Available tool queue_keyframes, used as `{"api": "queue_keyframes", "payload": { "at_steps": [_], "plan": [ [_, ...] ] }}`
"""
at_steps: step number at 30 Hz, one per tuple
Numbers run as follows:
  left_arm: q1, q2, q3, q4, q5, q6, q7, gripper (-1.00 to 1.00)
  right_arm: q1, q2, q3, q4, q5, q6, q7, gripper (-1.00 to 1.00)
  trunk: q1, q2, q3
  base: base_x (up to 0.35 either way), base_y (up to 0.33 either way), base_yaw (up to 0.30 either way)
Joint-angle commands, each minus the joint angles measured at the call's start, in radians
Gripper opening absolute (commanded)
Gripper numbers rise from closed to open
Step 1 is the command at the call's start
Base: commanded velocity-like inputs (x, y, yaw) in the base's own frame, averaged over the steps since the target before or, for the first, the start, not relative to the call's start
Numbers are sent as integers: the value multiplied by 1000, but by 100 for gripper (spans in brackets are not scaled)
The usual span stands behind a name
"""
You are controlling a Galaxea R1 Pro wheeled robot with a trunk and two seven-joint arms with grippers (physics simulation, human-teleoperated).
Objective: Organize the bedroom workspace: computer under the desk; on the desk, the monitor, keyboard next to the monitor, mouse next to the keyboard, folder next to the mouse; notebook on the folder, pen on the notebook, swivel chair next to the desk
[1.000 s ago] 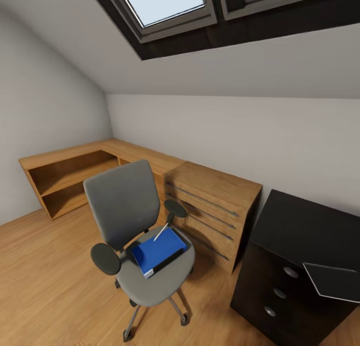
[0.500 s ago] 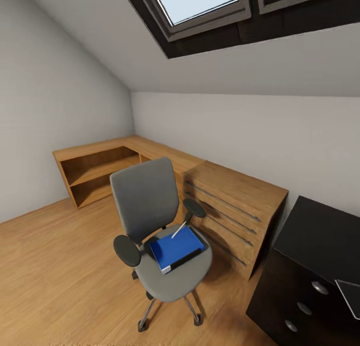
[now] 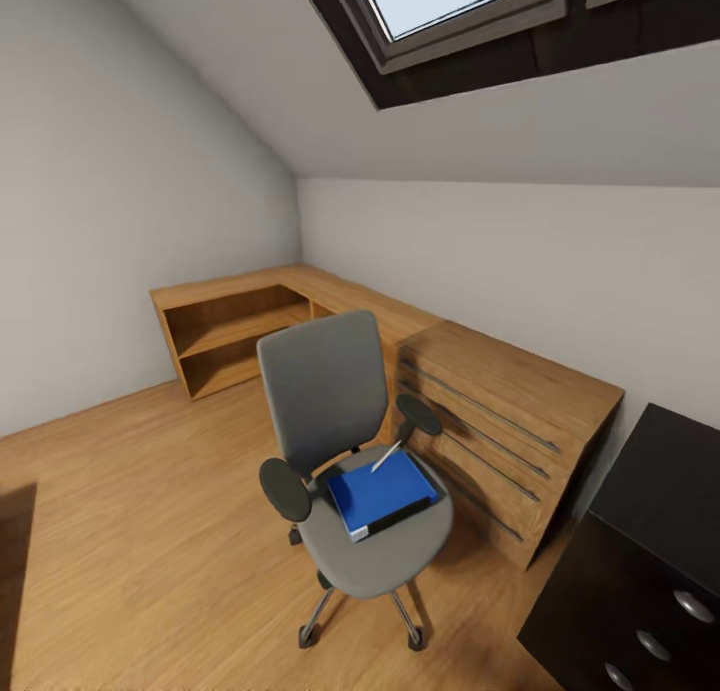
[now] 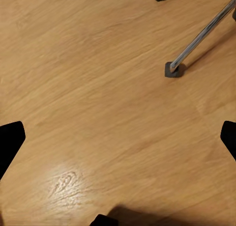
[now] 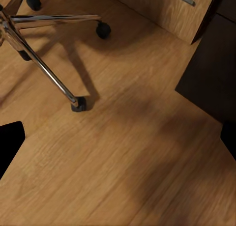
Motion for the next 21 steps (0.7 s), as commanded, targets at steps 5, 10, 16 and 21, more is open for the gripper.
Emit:
{"api": "queue_keyframes", "payload": {
  "at_steps": [5, 10, 16, 21],
  "plan": [
    [-2, 1, -8, 0, 10, -6, 6, 100, -1, 0, -3, 1, 11, -6, 4, 100, 0, -1, -9, 0, 0, 21],
    [-2, 0, -8, 0, 10, -6, 6, 100, -1, 0, -3, 1, 11, -8, 4, 100, 0, -1, -13, 0, 0, 203],
    [-1, 0, -10, 4, 10, -6, 6, 100, -1, 0, -3, 1, 11, -8, 3, 100, 0, -1, -17, 0, 0, 243],
    [-2, -1, -13, 26, 9, -8, 6, 100, -1, 0, -4, 1, 11, -8, 4, 100, 0, -1, -20, 0, 0, 245]
  ]
}}
